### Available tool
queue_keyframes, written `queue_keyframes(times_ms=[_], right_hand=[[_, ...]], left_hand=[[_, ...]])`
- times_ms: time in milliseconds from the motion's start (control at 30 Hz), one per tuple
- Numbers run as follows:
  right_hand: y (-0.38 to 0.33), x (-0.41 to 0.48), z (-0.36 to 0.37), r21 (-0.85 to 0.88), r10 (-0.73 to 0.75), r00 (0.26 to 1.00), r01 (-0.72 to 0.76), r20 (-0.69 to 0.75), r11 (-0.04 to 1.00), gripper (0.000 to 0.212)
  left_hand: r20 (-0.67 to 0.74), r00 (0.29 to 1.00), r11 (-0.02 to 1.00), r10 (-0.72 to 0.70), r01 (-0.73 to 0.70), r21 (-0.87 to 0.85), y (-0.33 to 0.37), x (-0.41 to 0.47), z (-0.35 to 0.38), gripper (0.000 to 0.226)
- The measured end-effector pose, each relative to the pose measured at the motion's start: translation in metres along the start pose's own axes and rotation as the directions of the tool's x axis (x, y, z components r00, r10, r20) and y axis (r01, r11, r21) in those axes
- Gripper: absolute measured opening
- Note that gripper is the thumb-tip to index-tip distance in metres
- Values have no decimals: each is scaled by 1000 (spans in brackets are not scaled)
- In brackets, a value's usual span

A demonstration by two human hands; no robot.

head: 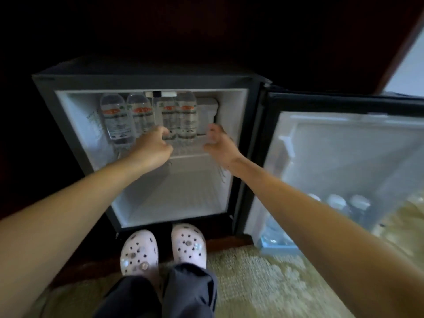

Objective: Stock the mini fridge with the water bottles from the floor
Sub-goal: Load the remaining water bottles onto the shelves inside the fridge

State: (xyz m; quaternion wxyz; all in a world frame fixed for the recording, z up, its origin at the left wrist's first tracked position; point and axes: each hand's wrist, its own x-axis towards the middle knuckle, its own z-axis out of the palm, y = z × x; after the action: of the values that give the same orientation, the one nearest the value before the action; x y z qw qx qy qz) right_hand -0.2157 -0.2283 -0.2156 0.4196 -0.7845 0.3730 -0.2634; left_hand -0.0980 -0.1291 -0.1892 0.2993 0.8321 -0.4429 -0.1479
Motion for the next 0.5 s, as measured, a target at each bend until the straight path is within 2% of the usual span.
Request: queue_keyframes(times_ms=[67,167,333,433,500], right_hand=[[-2,-46,-21,-74,-83,996,80,-30,994,51],[-1,-121,-63,-173,-100,990,82,-98,981,44],[24,-266,-130,-297,4,954,-97,-301,950,36],[53,-349,-154,-280,113,900,-247,-421,928,34],[74,-402,-166,-219,215,839,-363,-500,906,30]], left_hand=[[24,999,999,36,-37,38,24,-38,5,42],[77,990,992,122,-123,1,61,-101,22,39],[129,963,967,238,-222,-128,110,-205,80,31],[278,910,951,308,-283,-128,134,-267,132,29],[371,862,939,344,-309,-151,149,-307,163,28]])
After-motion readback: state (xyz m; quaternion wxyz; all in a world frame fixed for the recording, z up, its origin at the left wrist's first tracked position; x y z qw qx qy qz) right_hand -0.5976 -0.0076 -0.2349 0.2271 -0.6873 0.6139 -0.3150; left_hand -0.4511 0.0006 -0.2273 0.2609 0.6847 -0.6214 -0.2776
